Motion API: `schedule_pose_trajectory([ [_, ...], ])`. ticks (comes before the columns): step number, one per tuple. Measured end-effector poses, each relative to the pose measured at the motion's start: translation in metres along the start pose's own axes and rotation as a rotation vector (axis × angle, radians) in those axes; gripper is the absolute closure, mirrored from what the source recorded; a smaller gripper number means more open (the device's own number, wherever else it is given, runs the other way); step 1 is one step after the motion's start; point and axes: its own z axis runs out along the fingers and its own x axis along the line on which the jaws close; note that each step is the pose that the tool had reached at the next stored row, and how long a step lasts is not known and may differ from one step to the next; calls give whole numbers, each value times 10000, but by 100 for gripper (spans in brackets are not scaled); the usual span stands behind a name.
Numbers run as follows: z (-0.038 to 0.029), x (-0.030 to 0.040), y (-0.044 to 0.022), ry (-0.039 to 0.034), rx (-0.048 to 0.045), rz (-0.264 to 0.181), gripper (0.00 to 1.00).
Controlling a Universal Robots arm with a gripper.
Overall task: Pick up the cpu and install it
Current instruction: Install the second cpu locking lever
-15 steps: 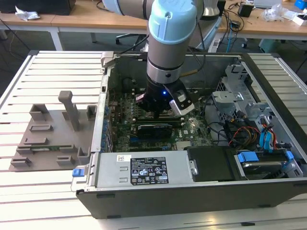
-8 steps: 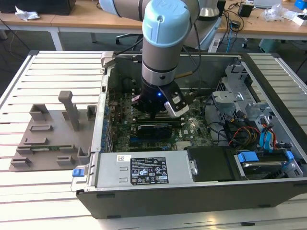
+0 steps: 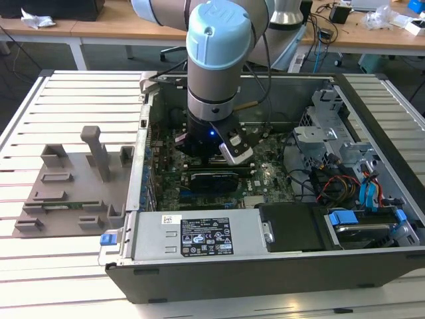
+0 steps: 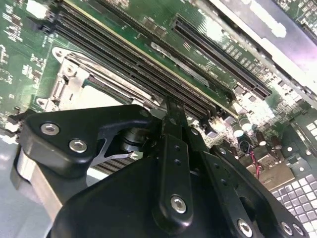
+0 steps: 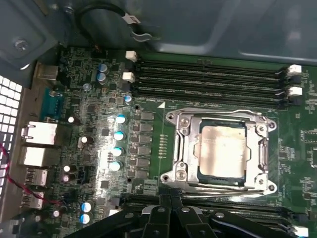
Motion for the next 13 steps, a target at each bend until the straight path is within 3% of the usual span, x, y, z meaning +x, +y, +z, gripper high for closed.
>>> schedule_pose_trajectory([
  [8,47,-6,86,32,-3,-213,89],
  [13,131,-8,103,54,6,-302,89],
])
